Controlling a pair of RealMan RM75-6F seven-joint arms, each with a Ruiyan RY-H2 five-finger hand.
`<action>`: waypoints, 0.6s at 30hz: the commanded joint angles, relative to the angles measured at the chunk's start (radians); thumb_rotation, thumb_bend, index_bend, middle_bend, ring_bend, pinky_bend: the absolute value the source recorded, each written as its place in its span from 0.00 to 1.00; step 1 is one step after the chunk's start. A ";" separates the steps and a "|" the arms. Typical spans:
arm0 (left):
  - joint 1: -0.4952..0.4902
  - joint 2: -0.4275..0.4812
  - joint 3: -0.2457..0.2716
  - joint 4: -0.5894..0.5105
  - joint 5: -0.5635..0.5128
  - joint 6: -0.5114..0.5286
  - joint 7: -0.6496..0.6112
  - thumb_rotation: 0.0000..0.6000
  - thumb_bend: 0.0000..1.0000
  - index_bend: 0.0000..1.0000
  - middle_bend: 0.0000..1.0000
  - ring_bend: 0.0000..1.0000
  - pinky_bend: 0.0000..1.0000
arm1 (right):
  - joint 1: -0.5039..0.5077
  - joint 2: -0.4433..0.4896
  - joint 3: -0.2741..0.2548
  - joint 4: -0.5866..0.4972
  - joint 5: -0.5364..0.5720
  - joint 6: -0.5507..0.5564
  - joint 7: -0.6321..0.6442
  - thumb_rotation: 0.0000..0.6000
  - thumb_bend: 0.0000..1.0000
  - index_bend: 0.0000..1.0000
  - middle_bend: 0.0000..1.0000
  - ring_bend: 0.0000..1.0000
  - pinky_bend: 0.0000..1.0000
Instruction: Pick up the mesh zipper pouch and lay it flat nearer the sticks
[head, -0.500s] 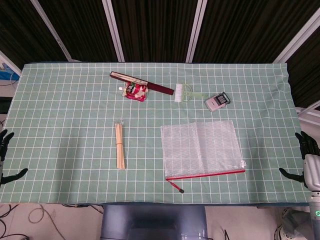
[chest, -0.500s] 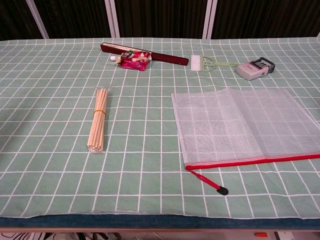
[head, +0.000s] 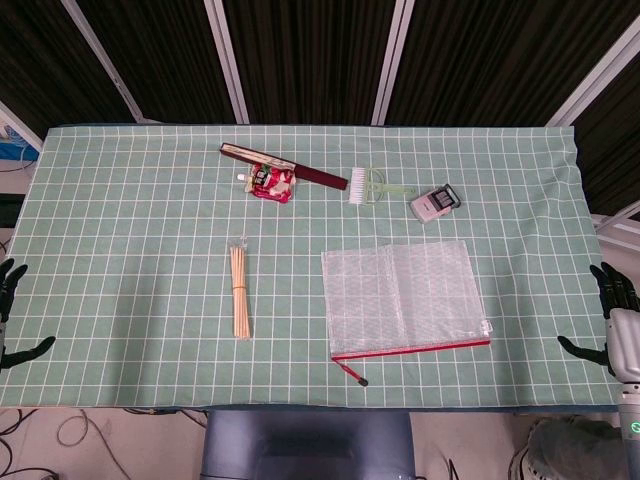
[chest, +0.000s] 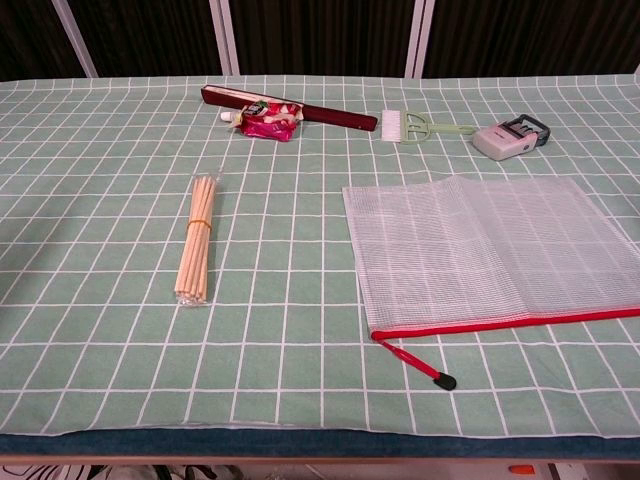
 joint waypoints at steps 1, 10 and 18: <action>-0.001 -0.002 -0.001 0.001 -0.003 -0.003 -0.001 1.00 0.00 0.00 0.00 0.00 0.00 | 0.002 0.000 0.001 -0.001 -0.004 0.000 0.000 1.00 0.03 0.00 0.00 0.00 0.21; -0.007 -0.004 -0.005 -0.001 -0.017 -0.016 0.010 1.00 0.00 0.00 0.00 0.00 0.00 | 0.031 0.014 0.020 -0.032 -0.082 0.027 0.040 1.00 0.04 0.00 0.10 0.11 0.28; -0.008 -0.005 -0.007 -0.005 -0.022 -0.017 0.018 1.00 0.00 0.00 0.00 0.00 0.00 | 0.125 0.013 0.037 -0.100 -0.157 -0.048 0.055 1.00 0.12 0.07 0.63 0.62 0.65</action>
